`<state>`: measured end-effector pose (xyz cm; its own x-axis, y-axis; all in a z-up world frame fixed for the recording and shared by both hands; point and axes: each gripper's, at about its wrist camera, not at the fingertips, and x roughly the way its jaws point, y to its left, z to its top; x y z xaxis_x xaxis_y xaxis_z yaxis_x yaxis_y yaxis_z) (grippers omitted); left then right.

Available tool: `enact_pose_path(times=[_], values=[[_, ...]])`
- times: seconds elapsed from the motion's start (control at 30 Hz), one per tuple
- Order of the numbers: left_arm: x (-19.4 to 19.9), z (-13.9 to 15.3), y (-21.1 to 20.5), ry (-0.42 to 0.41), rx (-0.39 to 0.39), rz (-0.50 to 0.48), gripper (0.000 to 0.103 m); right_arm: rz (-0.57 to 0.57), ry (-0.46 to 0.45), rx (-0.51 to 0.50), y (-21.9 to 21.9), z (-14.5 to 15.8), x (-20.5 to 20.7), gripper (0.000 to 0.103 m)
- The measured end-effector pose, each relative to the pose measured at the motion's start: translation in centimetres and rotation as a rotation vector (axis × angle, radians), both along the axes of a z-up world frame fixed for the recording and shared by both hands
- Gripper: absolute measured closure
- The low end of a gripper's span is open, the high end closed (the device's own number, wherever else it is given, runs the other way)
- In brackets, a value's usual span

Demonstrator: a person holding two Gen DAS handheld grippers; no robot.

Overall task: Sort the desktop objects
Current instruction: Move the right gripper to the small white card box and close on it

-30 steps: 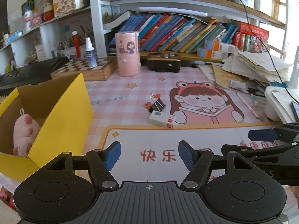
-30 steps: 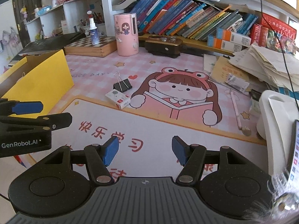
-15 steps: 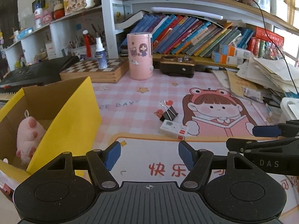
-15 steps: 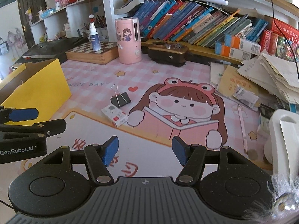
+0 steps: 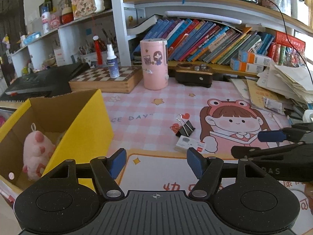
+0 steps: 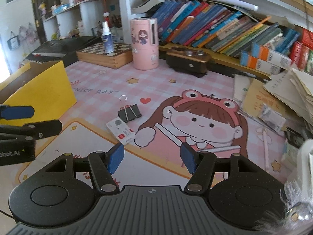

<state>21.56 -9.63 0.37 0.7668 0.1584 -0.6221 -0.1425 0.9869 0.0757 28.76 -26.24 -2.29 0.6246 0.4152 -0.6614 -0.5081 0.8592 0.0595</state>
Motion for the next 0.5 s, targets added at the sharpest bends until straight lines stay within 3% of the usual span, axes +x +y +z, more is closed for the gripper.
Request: enact_pose_path(times=[0.5], values=[[-0.3, 0.3, 0.4, 0.015, 0.022, 0.049, 0.033, 0.191, 0.004, -0.036, 4.4, -3.3, 3.8, 0.044]])
